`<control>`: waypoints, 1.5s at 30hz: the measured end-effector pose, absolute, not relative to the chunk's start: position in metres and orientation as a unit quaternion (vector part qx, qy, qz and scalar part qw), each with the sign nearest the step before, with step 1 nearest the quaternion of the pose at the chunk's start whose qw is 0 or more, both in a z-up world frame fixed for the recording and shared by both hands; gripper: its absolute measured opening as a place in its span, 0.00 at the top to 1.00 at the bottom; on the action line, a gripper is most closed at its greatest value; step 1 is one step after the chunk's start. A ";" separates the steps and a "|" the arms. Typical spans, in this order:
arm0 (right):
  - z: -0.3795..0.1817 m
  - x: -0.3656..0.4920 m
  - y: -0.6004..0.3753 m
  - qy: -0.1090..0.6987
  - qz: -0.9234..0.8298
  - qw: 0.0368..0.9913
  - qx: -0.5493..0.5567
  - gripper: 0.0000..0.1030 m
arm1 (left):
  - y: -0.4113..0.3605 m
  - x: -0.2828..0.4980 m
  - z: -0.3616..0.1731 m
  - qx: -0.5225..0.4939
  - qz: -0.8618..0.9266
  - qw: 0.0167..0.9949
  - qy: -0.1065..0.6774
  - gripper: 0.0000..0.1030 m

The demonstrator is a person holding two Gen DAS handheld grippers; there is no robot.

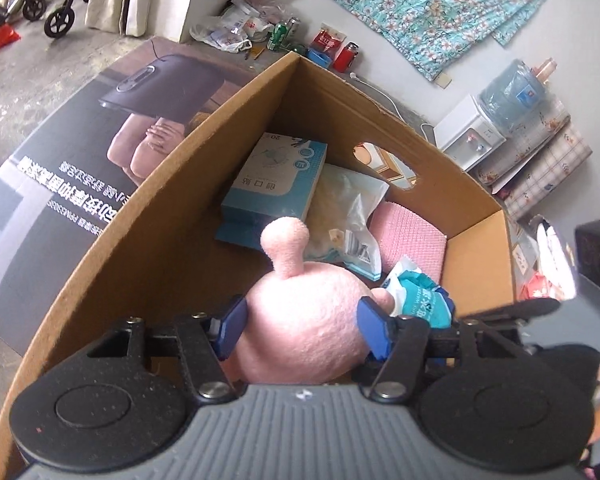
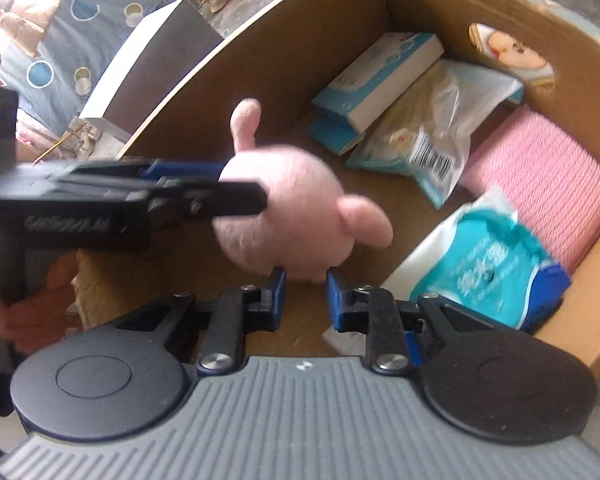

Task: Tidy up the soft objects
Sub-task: 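Lower the plush toy into the box and open the right gripper, then withdraw the open right gripper up from the box, then press the pink plush toy down into the box with the right gripper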

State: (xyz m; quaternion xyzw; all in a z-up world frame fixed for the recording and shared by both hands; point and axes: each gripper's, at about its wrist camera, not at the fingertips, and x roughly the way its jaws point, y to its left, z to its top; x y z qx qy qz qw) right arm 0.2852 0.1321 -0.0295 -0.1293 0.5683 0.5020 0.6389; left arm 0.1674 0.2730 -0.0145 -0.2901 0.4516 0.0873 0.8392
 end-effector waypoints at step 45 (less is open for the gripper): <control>0.014 0.335 0.142 0.544 0.473 0.690 -0.065 0.39 | 0.179 0.196 -0.009 -0.124 0.038 0.913 0.387 0.33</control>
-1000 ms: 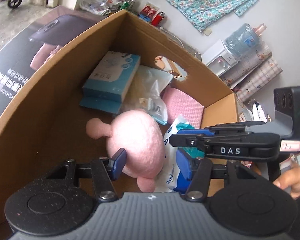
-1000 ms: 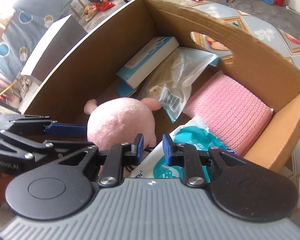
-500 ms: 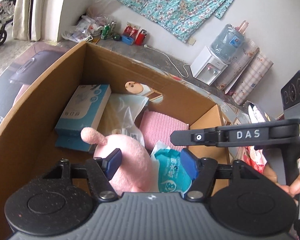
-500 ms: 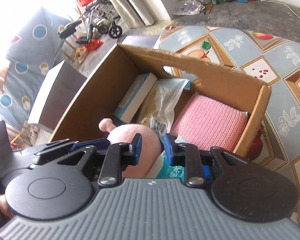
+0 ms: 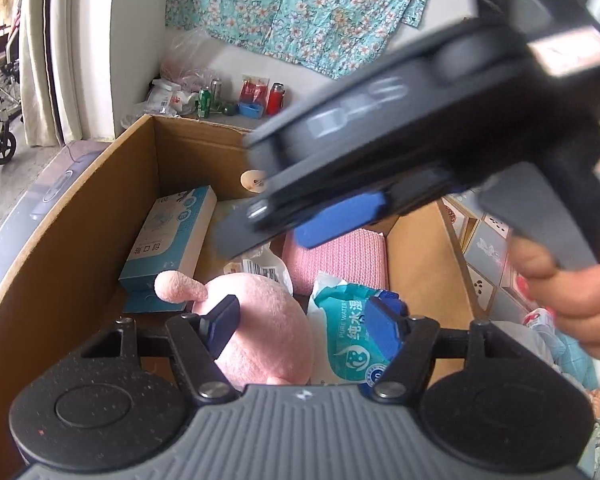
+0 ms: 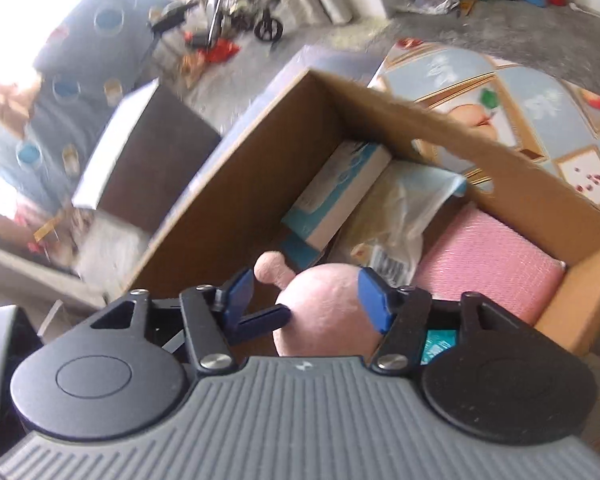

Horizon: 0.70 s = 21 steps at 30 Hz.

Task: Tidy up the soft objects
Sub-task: 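Press the pink plush toy down into the box with the right gripper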

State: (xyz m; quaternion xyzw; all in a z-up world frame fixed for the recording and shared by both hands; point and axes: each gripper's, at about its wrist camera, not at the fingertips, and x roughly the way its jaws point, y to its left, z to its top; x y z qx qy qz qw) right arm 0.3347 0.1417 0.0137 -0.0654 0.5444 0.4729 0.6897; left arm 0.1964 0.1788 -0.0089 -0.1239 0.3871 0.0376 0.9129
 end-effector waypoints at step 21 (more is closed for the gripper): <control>-0.023 0.336 0.190 0.602 0.444 0.637 -0.186 0.36 | 0.173 0.181 -0.004 -0.108 -0.009 0.908 0.404 0.30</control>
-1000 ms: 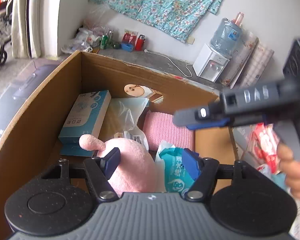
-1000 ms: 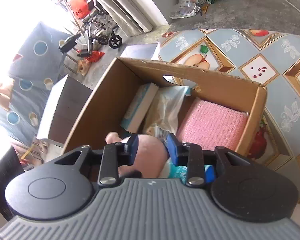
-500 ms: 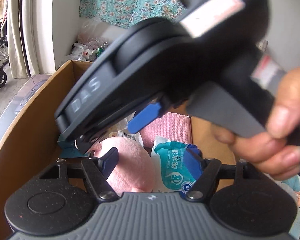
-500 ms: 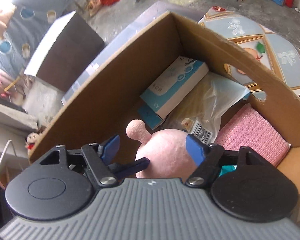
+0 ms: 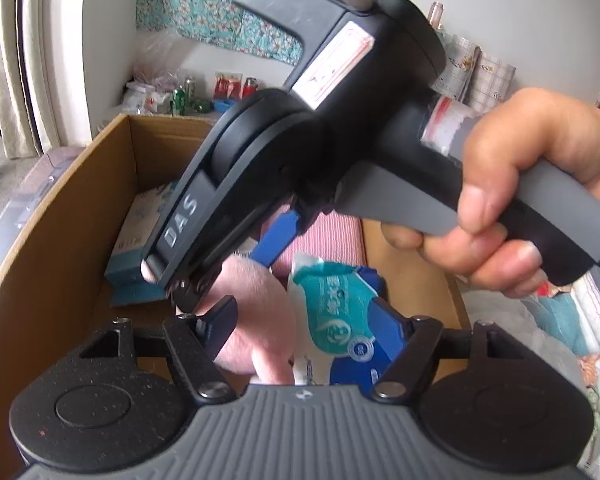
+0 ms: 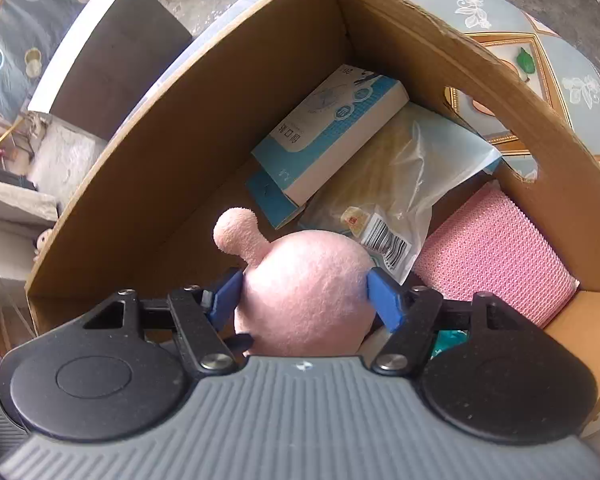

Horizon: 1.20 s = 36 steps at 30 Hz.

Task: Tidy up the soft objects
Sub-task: 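Press the pink plush toy down into the box with the right gripper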

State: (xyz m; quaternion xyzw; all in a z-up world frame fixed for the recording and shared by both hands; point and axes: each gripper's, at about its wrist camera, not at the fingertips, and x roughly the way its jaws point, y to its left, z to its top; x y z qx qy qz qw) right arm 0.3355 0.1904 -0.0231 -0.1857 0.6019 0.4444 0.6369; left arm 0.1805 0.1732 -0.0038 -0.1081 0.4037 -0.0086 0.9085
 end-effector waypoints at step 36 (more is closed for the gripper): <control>-0.026 0.343 0.092 0.576 0.440 0.689 0.004 0.38 | 0.184 0.185 -0.017 -0.092 0.036 0.886 0.453 0.27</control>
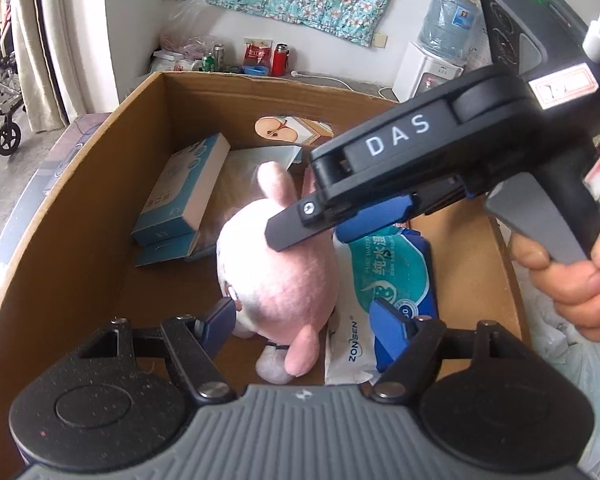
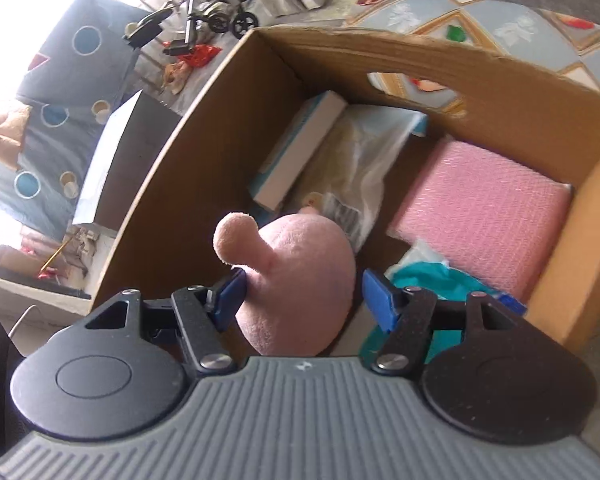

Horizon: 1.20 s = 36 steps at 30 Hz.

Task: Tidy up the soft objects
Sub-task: 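Press the pink plush toy down into the box with the right gripper, then move the right gripper out of the box to the teal towel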

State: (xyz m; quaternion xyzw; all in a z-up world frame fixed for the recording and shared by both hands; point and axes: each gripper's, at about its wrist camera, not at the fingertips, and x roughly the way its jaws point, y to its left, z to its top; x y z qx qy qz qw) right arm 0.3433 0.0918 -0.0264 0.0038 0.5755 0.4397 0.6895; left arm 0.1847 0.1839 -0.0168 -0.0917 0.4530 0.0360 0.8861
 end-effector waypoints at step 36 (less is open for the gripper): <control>0.112 0.318 0.108 0.507 0.392 0.765 -0.066 0.30 | 0.170 0.204 -0.027 -0.062 0.076 0.882 0.461 0.23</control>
